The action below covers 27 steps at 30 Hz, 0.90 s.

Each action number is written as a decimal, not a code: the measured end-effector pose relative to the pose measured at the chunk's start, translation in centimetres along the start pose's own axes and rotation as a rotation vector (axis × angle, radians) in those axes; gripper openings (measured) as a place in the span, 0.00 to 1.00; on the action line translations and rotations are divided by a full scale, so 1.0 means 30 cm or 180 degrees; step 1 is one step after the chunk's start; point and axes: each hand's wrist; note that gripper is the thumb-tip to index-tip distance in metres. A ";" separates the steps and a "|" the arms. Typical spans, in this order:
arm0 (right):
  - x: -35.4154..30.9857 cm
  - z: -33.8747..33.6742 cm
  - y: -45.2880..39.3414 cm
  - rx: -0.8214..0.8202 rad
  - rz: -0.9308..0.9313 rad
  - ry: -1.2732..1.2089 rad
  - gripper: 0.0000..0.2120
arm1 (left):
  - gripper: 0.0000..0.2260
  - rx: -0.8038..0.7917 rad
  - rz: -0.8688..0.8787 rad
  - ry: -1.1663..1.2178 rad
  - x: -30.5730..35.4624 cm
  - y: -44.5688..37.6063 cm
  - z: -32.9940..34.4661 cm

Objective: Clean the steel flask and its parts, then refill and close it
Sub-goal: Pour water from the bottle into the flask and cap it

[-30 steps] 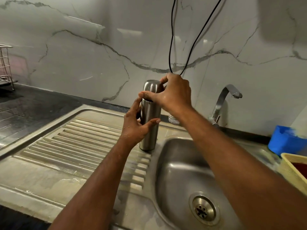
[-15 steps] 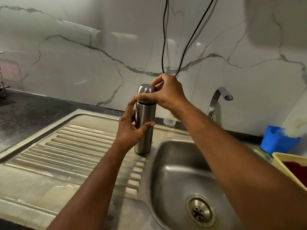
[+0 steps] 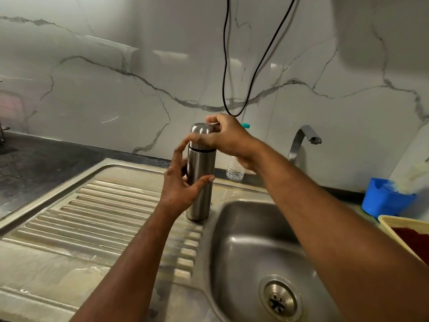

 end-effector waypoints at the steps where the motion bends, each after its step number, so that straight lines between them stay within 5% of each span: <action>1: 0.009 -0.009 0.000 -0.0183 0.0010 -0.0125 0.38 | 0.48 -0.0011 -0.0009 -0.0001 -0.005 0.000 -0.002; 11: 0.007 0.093 0.020 0.1421 -0.0311 0.0640 0.34 | 0.46 0.0249 -0.0037 -0.0347 -0.017 -0.003 -0.002; 19: 0.058 0.049 0.070 0.0629 0.0191 -0.0209 0.38 | 0.48 -0.0097 -0.0308 -0.0076 -0.012 -0.011 -0.038; 23: 0.173 0.028 0.102 -0.0025 0.0454 -0.0597 0.31 | 0.43 -0.0566 -0.0811 -0.0109 -0.008 -0.002 -0.106; 27: 0.290 0.134 0.113 -0.0062 0.0421 -0.0550 0.32 | 0.36 -0.0915 -0.1201 -0.0201 -0.038 0.032 -0.148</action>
Point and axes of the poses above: each hand's wrist, its own y-axis away from the middle knuckle, its own z-axis out of the palm, x = y × z, and after that the axes turned 6 degrees about z, right-handed
